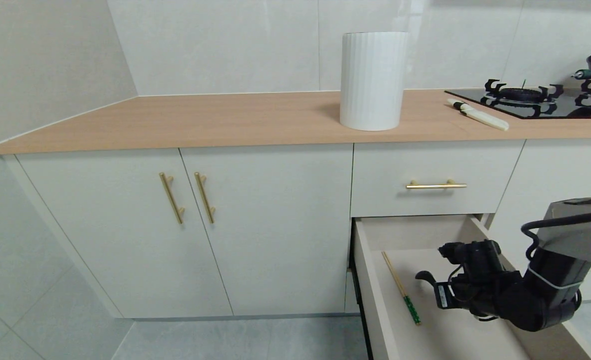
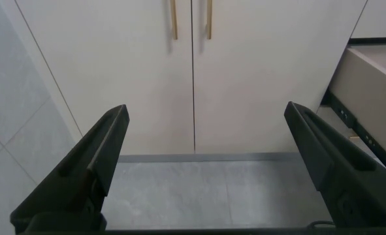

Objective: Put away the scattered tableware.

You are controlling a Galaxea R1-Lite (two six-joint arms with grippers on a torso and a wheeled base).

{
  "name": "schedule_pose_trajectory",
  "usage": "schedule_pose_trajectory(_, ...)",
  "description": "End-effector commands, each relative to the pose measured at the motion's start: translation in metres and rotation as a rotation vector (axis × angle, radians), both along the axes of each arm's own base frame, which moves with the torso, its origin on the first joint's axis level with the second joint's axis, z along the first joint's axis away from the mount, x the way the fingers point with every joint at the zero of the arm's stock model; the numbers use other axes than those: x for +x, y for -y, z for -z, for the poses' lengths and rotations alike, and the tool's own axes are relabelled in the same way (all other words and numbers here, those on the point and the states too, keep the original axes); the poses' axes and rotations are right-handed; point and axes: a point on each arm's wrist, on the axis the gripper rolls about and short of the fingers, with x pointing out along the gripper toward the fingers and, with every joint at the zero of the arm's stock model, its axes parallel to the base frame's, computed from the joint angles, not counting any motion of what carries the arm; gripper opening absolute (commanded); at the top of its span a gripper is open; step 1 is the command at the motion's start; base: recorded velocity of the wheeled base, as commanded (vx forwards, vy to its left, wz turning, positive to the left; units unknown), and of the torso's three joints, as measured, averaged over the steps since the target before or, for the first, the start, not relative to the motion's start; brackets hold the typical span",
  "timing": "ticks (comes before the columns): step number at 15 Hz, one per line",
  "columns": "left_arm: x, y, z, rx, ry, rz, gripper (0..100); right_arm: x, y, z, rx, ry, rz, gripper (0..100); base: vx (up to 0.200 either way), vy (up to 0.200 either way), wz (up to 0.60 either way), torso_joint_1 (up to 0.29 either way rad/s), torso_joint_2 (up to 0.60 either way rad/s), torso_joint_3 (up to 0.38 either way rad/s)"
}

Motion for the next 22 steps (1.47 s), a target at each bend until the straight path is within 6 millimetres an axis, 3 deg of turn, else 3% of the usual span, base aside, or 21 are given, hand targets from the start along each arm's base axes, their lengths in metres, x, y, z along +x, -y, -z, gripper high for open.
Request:
schedule_pose_trajectory(1,0.000,0.000,0.000,0.000,0.000,-0.001,100,0.001,0.000,0.025,-0.032,-0.046,0.010,0,0.000,0.000,0.00,0.000,0.00,0.000)
schedule_pose_trajectory(6,0.000,0.000,0.000,0.000,0.000,-0.001,100,0.001,0.001,0.039,-0.082,-0.073,0.013,0,0.000,0.000,0.00,0.000,0.00,0.000)
schedule_pose_trajectory(11,0.000,0.000,0.000,0.000,0.000,-0.001,100,0.001,0.001,0.040,-0.095,-0.072,0.023,0,0.000,0.000,0.00,0.000,0.00,0.000)
schedule_pose_trajectory(12,0.000,0.000,0.000,0.000,0.000,-0.001,100,0.001,0.001,0.040,-0.095,-0.072,0.023,100,0.000,0.000,0.00,0.000,0.00,0.000)
schedule_pose_trajectory(15,0.000,0.000,0.000,0.000,0.000,-0.001,100,0.000,0.001,0.038,-0.093,-0.071,0.025,100,0.000,0.000,0.00,0.000,0.00,0.000)
schedule_pose_trajectory(17,0.000,0.000,0.000,0.000,0.000,-0.001,100,-0.005,0.002,0.025,-0.084,-0.051,0.028,100,0.000,0.000,0.00,0.000,0.00,0.000)
schedule_pose_trajectory(20,0.000,0.000,0.000,0.000,0.000,-0.001,100,-0.016,0.006,-0.023,-0.059,0.048,0.036,100,0.000,0.000,0.00,0.000,0.00,0.000)
schedule_pose_trajectory(22,0.000,0.000,0.000,0.000,0.000,-0.001,100,-0.036,0.010,-0.060,-0.044,0.115,0.039,100,0.000,0.000,0.00,0.000,0.00,0.000)
